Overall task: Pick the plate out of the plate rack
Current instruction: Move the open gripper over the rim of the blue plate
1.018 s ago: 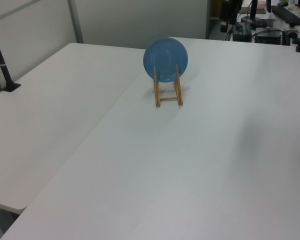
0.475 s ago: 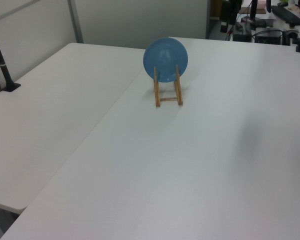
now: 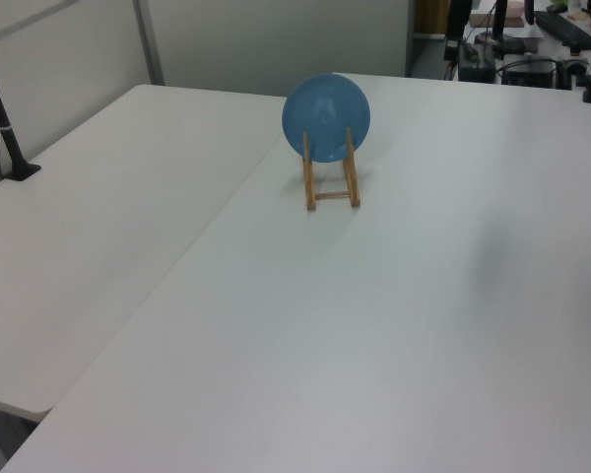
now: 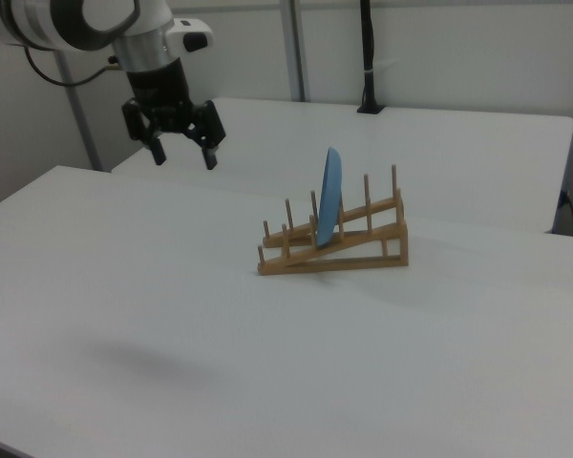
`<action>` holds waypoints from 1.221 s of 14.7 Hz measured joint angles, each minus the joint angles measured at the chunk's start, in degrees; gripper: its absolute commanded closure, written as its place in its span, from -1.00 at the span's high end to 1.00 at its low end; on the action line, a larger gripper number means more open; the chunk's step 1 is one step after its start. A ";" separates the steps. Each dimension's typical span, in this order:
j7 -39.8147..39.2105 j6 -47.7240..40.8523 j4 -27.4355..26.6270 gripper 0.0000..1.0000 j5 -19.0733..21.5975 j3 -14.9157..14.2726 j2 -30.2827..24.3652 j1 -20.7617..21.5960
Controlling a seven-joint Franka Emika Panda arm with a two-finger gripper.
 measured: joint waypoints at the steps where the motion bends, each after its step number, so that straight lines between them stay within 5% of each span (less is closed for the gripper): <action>1: -0.01 2.42 -0.08 1.00 -0.78 -0.01 0.35 -0.14; 5: 6.86 19.02 -0.40 1.00 -2.44 -0.43 4.06 -0.85; 10: 24.44 37.95 -0.61 0.97 -13.44 -0.55 13.19 -0.95; 14: 38.26 45.00 -0.48 0.84 -24.21 -0.55 18.39 -0.91; 18: 46.39 46.19 -0.35 0.79 -30.57 -0.88 20.06 -0.99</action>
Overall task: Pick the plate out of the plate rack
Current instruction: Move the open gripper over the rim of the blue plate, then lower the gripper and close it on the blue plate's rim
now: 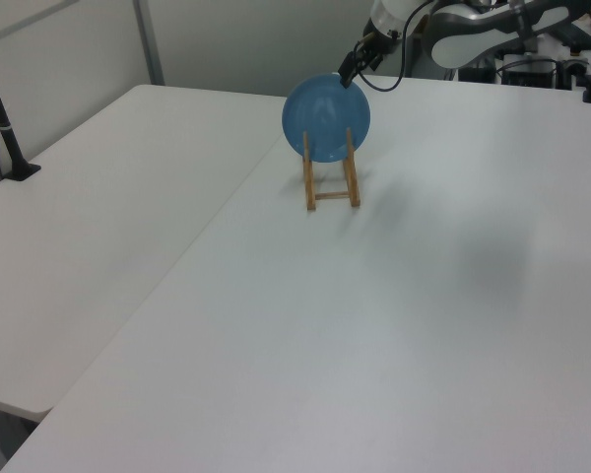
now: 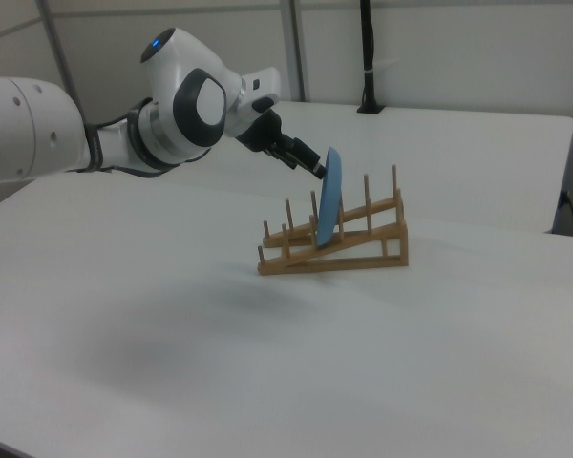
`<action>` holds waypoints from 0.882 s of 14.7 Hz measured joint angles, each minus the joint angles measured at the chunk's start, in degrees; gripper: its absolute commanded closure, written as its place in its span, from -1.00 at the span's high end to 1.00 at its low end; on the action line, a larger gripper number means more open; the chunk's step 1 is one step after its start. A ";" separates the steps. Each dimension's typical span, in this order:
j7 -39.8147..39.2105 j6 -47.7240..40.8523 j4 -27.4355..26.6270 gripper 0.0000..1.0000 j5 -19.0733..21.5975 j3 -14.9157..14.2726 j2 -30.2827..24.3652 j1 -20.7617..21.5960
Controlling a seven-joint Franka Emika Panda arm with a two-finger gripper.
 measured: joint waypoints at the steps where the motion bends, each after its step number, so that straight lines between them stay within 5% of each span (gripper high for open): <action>1: 1.41 0.00 0.01 0.75 -1.17 -0.27 0.21 -0.01; 7: 8.97 3.88 0.02 0.50 -4.93 -1.98 3.00 -0.04; 13: 9.86 4.57 0.63 -0.60 -6.92 -2.12 4.93 -0.03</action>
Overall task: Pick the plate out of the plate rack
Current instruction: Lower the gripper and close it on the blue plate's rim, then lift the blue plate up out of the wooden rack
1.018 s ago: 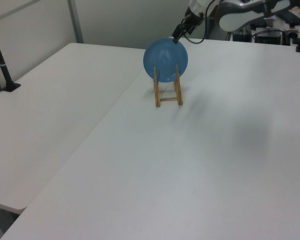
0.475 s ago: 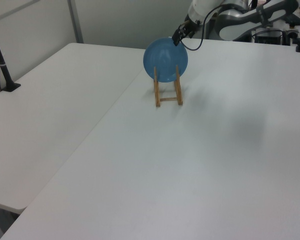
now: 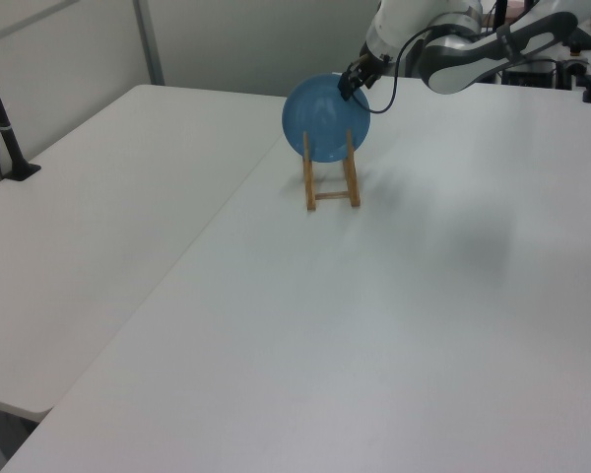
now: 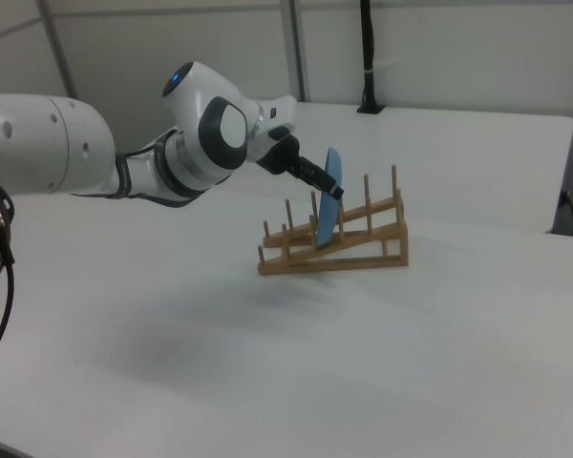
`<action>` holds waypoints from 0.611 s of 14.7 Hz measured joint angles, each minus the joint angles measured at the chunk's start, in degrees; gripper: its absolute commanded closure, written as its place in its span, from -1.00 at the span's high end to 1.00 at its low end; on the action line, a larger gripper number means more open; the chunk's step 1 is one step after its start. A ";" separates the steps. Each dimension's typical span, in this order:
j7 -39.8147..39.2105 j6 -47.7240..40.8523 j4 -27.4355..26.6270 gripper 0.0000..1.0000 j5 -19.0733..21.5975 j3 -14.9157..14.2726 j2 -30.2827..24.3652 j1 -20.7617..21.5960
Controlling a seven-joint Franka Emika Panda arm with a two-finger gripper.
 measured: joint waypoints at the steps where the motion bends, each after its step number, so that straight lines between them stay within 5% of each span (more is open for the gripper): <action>1: 0.01 0.00 0.04 -0.71 0.00 0.00 0.00 0.00; 9: 0.02 0.00 0.51 -0.94 -0.04 -0.04 0.00 0.01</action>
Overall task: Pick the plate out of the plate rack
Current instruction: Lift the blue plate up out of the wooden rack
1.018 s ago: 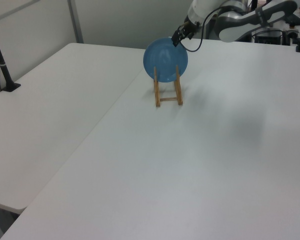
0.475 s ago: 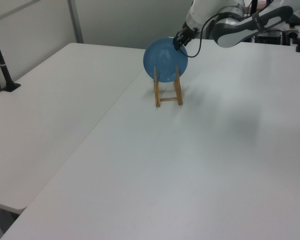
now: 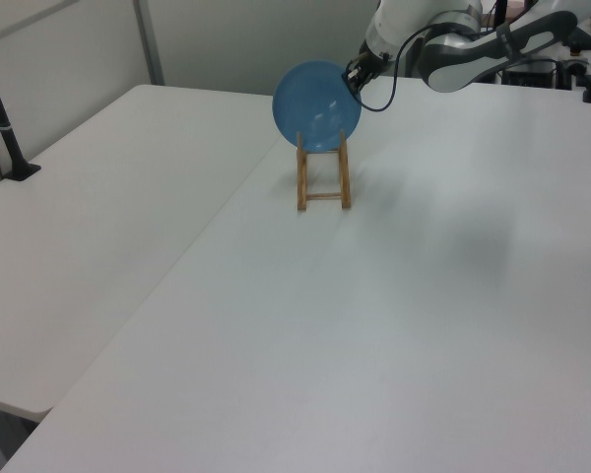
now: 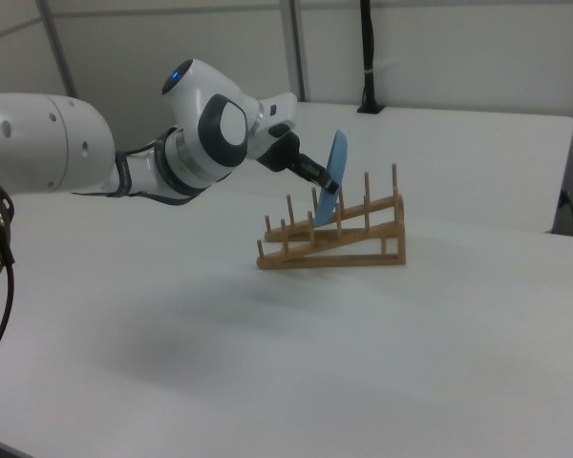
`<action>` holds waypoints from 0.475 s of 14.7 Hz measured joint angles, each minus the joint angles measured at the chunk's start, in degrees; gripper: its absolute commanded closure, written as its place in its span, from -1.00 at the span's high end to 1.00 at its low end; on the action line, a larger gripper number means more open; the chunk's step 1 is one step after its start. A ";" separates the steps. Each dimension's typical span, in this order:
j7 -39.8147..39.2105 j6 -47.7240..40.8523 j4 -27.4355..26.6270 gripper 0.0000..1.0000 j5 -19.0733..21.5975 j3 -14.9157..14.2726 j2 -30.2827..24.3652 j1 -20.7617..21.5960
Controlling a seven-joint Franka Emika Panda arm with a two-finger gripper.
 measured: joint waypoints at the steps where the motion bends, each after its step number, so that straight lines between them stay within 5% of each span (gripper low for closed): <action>1: 0.00 0.00 0.08 -0.94 0.00 0.00 -0.02 0.00; 7: 0.26 0.03 1.74 -0.96 0.37 0.00 -2.89 -0.28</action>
